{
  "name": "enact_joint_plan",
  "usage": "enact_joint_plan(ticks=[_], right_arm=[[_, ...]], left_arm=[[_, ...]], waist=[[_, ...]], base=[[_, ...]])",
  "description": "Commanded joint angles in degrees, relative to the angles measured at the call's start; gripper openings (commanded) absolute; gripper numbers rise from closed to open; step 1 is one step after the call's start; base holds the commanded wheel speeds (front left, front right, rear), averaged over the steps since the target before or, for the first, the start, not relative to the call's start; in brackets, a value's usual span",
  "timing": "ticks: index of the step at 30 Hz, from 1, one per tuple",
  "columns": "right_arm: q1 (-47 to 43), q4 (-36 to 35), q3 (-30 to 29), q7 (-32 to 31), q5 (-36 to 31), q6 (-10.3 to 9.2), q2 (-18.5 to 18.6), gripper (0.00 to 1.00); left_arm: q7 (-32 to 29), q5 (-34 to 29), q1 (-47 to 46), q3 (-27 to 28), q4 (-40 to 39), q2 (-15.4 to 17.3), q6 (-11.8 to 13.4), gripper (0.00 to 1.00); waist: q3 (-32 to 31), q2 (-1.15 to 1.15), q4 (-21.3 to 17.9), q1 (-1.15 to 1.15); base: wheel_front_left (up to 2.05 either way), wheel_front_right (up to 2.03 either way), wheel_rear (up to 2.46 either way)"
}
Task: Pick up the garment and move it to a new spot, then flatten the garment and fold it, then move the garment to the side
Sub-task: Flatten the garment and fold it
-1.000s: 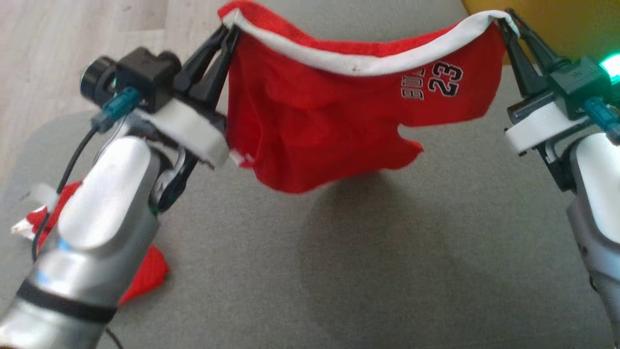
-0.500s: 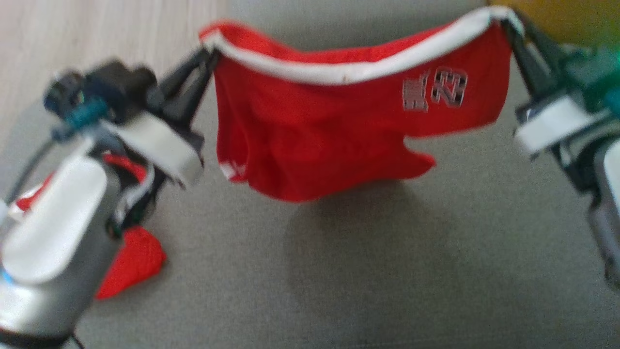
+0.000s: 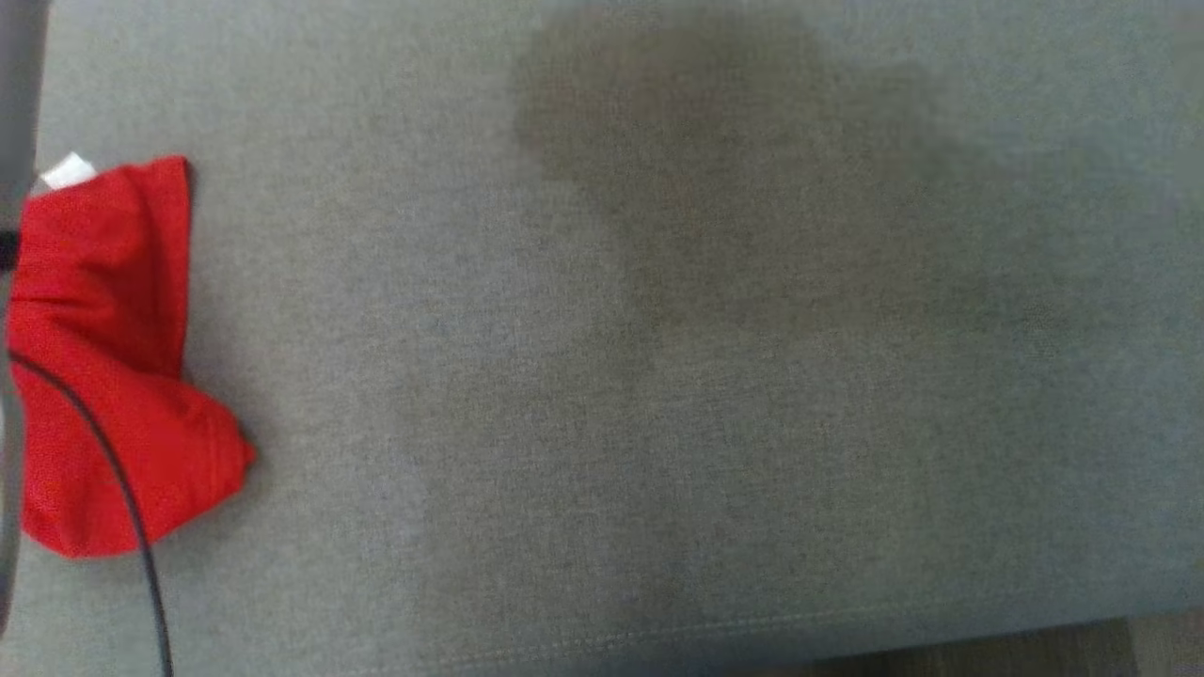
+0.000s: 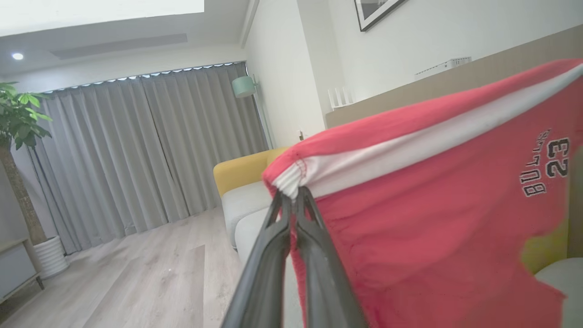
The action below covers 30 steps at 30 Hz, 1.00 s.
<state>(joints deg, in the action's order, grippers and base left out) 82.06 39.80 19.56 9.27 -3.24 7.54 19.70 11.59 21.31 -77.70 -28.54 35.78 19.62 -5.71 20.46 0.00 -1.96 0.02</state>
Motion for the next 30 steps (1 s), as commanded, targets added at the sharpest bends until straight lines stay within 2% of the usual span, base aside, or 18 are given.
enact_joint_plan(ticks=[1,2,5,9,14,18,23,24,30], right_arm=[[2.51,2.13,-3.25,2.08,-1.9,-0.05,-1.19,0.0],[2.51,2.13,-3.25,2.08,-1.9,-0.05,-1.19,0.0],[1.88,10.91,-7.75,5.14,-5.14,-0.05,-5.31,0.0],[-3.18,14.89,-7.34,5.64,-6.04,-0.05,-6.86,0.0],[-11.07,16.31,-4.67,5.71,-3.04,-0.05,-7.51,0.0],[-18.02,17.38,1.44,5.72,1.42,-0.05,-6.56,0.0],[-25.62,17.32,11.09,5.72,9.92,-0.05,-3.46,0.0],[-28.3,16.77,15.52,5.4,13.9,-0.05,-1.88,0.0],[-35.79,10.82,27.46,1.1,25.84,-0.05,5.07,0.0]], left_arm=[[1.42,-0.44,-3.82,2.41,1.46,1.92,-0.04,0.0],[1.42,-0.44,-3.82,2.41,1.46,1.92,-0.04,0.0],[3.27,-0.41,-4.12,1.46,6.82,-1.55,-0.87,0.0],[3.38,-0.25,1.28,1.59,5.77,-3.68,-1.26,0.0],[3.4,-0.68,11.86,0.69,3.38,-4.97,-1.6,0.0],[3.4,-0.9,20.87,-0.97,1.37,-4.8,-1.73,0.0],[3.41,-0.09,31.28,-6.33,-2.29,-3.02,-1.76,0.0],[3.41,0.49,34.77,-7.93,-3.68,-2.07,-1.76,0.0],[3.41,1.28,42.69,-11.31,-7.05,0.01,-1.77,0.0]], waist=[[1.94,0.0,0.06,-0.02],[1.94,0.0,0.06,-0.02],[2.07,0.0,0.44,-0.02],[1.93,0.0,0.73,-0.02],[0.23,0.0,1.16,-0.02],[-2.55,0.0,1.37,-0.02],[-6.57,0.0,1.58,-0.02],[-8.16,0.0,1.61,-0.02],[-12.4,0.0,1.79,-0.02]], base=[[0.0,0.0,0.0],[0.0,0.0,0.0],[0.0,0.0,0.0],[0.0,0.0,0.0],[0.0,0.0,0.0],[0.0,0.0,0.0],[0.0,0.0,0.0],[0.0,0.0,0.0],[0.0,0.0,0.0]])
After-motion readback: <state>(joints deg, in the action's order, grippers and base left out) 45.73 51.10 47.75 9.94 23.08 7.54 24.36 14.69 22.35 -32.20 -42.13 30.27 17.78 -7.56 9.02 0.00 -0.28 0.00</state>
